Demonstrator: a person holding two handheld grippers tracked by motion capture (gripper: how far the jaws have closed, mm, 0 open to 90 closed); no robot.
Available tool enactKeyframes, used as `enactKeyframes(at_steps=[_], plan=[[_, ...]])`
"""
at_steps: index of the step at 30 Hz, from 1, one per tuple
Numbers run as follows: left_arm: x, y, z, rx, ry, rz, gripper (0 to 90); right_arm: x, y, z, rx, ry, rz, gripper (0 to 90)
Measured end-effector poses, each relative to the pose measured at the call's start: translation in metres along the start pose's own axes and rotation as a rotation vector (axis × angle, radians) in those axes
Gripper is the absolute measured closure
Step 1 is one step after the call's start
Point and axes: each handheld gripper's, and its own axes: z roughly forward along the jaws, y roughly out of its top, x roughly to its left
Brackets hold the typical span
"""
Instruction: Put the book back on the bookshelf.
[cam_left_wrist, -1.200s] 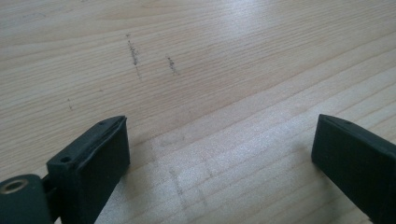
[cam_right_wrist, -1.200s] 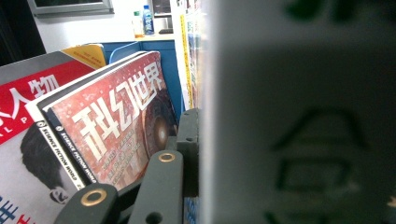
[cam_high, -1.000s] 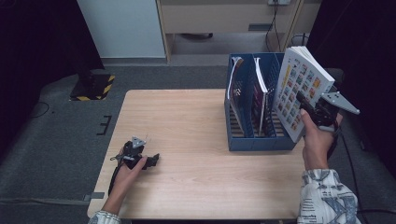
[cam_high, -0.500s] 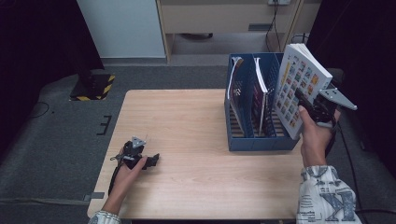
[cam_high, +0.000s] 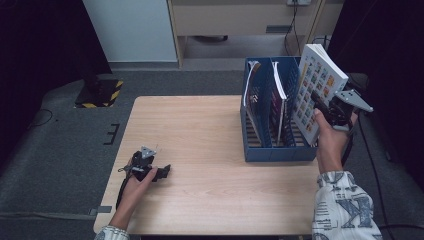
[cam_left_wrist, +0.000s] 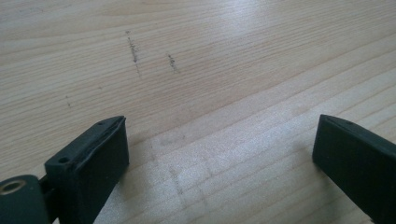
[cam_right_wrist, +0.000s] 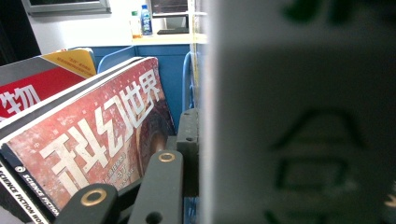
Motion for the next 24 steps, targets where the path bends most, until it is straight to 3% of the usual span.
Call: enactKeyframes(at_steps=[24], plan=[[0.000,0.000,0.000,0.001,-0.001,-0.002,3.0,-0.004,-0.012,0.014,-0.026,-0.002,-0.011,74.0]])
